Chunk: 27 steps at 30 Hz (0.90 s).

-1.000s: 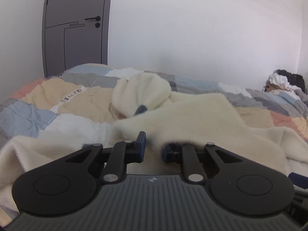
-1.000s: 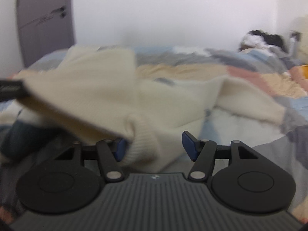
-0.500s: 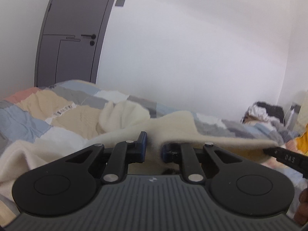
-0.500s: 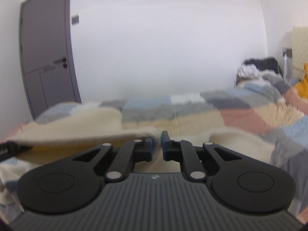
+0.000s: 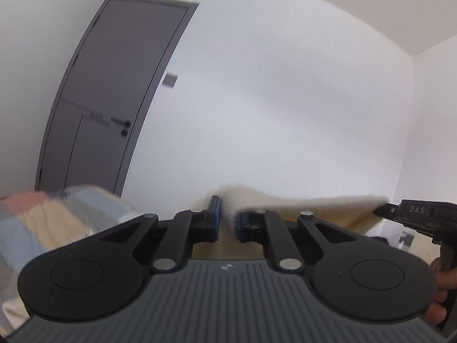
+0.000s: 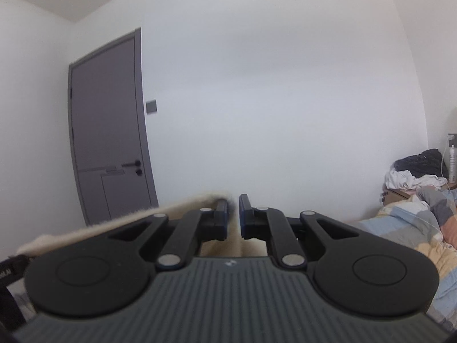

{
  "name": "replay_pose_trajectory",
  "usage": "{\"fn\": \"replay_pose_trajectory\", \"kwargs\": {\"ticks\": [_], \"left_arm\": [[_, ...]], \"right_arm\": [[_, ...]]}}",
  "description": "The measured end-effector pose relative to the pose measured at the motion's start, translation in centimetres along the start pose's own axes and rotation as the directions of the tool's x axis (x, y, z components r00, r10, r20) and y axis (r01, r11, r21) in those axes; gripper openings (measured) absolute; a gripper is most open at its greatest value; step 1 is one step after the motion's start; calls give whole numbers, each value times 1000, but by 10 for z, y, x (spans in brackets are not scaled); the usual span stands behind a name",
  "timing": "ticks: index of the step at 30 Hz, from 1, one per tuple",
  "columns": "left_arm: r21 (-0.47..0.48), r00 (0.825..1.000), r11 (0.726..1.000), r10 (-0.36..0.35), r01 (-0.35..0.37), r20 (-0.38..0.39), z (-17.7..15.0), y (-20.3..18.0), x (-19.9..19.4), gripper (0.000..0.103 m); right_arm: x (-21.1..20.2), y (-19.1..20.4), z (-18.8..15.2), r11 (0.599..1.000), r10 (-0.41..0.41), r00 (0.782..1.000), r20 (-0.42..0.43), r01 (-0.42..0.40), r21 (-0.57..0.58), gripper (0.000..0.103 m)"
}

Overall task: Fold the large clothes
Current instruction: 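Lift the sweater high with both grippers and shake it out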

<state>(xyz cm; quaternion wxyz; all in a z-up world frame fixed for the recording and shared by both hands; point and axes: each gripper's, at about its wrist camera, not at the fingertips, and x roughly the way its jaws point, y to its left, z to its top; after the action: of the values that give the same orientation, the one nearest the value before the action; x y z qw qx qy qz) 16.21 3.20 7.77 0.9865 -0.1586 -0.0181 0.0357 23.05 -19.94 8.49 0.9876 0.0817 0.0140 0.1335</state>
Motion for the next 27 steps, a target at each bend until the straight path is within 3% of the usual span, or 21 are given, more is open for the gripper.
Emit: {"fn": "replay_pose_trajectory", "kwargs": {"ticks": [9,13,16,19,21,24,27], "left_arm": [[39,985,997,-74,68,159,147,-54,-17,12],[54,972,994,-104,95,210,205,-79,-12,12],[123,966,988,-121,95,230,235,-97,6,12],[131,974,986,-126,103,188,240,-99,38,12],[136,982,986,-112,92,149,226,-93,67,12],[113,994,990,-88,80,70,187,-75,119,12],[78,998,996,-51,53,-21,135,-45,184,12]], "right_arm": [[-28,16,128,996,63,984,168,-52,-71,8],[-29,24,186,993,64,967,249,-38,-108,8],[-18,27,220,992,54,955,291,-19,-122,8],[9,23,236,993,43,960,278,-10,-120,8],[41,18,228,992,29,973,229,0,-126,8],[101,2,195,993,6,991,130,10,-121,8],[162,-7,138,990,-20,998,58,28,-137,8]]}}
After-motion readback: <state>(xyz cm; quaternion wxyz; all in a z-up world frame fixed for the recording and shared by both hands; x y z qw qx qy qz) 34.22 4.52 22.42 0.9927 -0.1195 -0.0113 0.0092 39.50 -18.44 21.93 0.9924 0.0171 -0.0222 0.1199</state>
